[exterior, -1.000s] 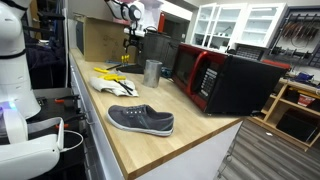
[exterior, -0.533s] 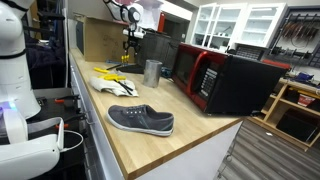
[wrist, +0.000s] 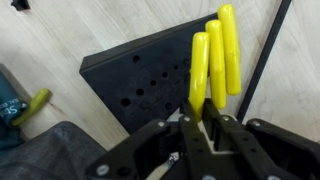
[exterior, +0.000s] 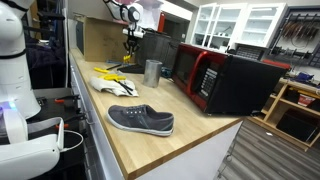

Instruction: Take the thing with the yellow handle off of the stand

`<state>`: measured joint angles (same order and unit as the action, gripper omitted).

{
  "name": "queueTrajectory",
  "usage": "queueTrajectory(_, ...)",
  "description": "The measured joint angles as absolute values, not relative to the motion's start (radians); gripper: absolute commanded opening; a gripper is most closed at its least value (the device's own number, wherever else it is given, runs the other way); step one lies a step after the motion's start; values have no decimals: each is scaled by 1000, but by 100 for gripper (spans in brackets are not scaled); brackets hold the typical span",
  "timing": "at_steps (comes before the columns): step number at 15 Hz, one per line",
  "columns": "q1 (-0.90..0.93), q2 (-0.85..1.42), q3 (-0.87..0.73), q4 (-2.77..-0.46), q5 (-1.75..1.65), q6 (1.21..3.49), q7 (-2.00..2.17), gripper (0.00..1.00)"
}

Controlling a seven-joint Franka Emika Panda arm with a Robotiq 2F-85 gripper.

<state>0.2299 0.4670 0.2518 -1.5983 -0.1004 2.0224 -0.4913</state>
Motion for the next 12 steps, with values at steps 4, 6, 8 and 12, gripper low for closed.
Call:
queueTrajectory(4,229,458,252,-1599,-100,2019,-491,4)
queueTrajectory(6,229,443,252,-1600,-100,2016,-493,4)
queueTrajectory(8,229,423,252,-1604,-101,2016,-519,4)
queueTrajectory(12,228,376,252,-1611,-121,2017,-579,4)
